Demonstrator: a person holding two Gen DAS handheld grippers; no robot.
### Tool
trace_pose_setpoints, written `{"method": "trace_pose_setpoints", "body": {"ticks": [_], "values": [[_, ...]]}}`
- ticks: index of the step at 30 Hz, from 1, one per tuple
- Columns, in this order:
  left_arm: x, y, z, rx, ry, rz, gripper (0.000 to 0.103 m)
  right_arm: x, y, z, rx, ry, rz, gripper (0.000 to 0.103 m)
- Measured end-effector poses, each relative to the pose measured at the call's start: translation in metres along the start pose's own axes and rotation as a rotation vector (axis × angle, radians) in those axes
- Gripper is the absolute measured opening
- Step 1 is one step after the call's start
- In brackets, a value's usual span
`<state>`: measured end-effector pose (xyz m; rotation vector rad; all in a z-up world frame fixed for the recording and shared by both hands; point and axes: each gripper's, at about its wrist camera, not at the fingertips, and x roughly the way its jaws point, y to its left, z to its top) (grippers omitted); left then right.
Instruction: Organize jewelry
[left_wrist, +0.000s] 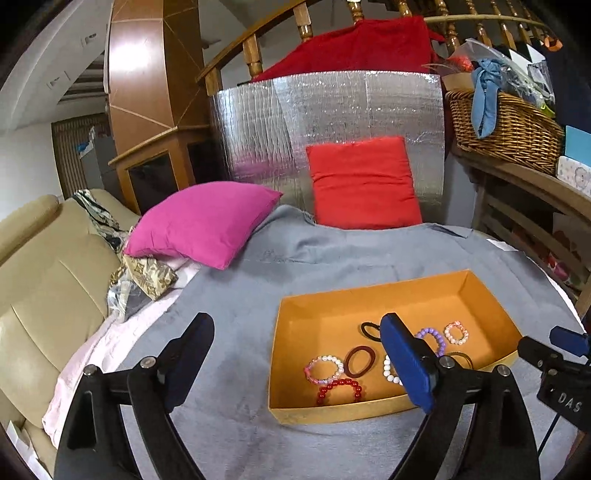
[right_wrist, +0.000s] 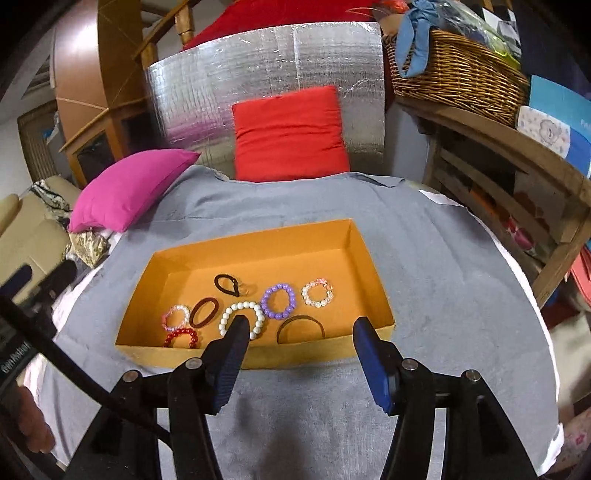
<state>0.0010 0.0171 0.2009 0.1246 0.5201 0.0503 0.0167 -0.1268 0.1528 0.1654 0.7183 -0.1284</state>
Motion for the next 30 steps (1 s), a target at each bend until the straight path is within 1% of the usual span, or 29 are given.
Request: {"method": "trace_pose_setpoints", "body": {"ticks": [6,30], "values": [[0.003,0.002,0.001,-0.039,0.007,-0.005,0.091,-0.002,0.003,0.006,-0.004,-0.004,-0.007,0.062],[0.009,0.014,-0.002,-0.050,0.022,0.008,0.091,0.005,0.018,0.007,0.005,0.004,0.017,0.062]]}}
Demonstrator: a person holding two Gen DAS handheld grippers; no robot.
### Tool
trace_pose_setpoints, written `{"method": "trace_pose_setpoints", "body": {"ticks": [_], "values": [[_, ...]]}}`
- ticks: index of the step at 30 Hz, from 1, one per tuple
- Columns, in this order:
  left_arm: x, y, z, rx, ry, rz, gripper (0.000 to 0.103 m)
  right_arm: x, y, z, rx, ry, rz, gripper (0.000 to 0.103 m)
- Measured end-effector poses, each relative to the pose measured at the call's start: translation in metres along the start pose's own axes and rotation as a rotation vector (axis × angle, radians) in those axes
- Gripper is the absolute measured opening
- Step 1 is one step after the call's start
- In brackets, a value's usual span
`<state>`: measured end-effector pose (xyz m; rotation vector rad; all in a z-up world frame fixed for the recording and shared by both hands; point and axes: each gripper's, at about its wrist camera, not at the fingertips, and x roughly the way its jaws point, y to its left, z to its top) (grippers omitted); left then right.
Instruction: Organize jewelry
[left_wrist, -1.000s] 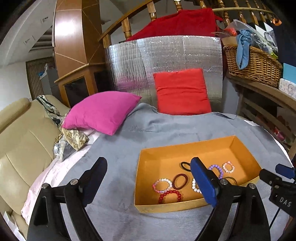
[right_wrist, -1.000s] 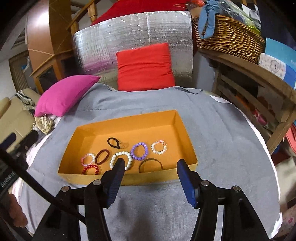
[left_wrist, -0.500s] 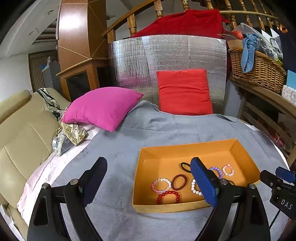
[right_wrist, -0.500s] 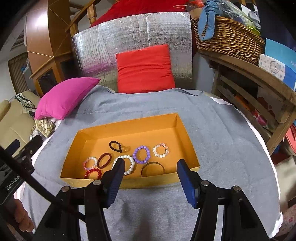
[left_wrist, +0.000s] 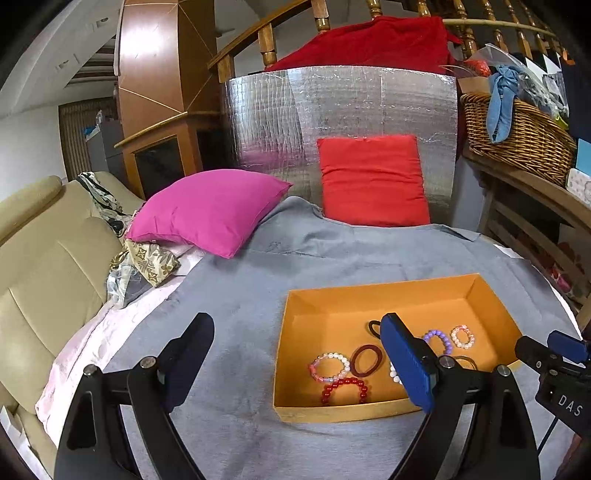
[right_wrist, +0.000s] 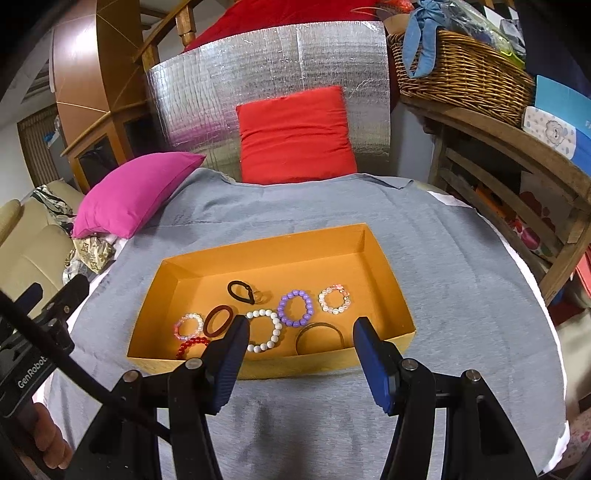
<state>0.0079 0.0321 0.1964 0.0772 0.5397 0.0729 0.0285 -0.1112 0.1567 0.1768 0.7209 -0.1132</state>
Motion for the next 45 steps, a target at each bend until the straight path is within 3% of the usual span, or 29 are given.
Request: {"method": "trace_pose_setpoints", "body": {"ticks": [45], "values": [[0.004,0.009,-0.002,0.005,0.007,-0.006,0.091,0.012,0.009,0.001,0.013,0.010,0.012,0.062]]}}
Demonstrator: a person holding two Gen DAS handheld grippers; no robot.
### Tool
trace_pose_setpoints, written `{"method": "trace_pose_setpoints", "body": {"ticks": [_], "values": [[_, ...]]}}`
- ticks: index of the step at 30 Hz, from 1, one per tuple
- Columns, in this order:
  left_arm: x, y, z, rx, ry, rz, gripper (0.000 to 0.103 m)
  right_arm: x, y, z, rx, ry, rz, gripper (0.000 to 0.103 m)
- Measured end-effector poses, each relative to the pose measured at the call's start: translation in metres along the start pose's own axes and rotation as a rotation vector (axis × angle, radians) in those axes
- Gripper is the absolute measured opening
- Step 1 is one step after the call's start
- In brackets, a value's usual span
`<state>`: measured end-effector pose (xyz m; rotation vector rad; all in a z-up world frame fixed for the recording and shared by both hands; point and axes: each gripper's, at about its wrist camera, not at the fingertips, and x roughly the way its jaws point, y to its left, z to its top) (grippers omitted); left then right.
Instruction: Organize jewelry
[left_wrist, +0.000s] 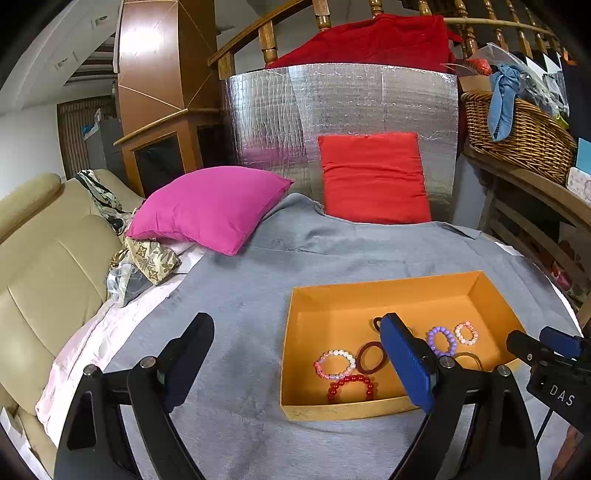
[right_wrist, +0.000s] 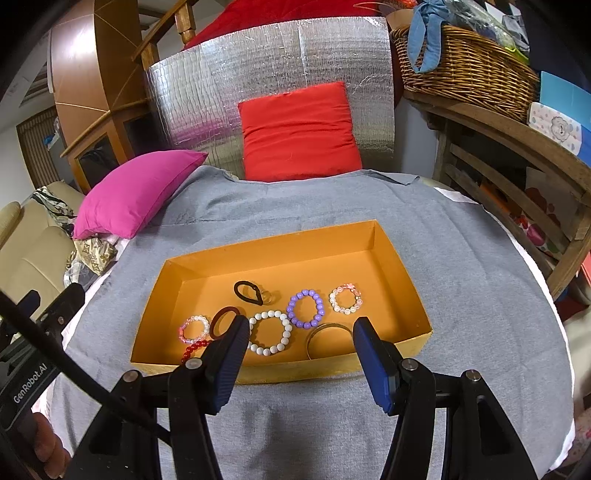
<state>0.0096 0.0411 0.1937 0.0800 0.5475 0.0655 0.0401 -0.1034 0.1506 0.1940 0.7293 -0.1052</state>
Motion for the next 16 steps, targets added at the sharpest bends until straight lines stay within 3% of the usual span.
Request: {"method": "trace_pose_setpoints", "body": {"ticks": [11,16], "values": [[0.0018,0.0014,0.0011,-0.002,-0.002,-0.004,0.091,0.0066,0.0039,0.0019,-0.009,0.010,0.002,0.062],[0.0008,-0.0011,-0.0081,0.009,-0.003,-0.053,0.092,0.0052,-0.0053,-0.0024,-0.014,-0.006,-0.001,0.062]]}}
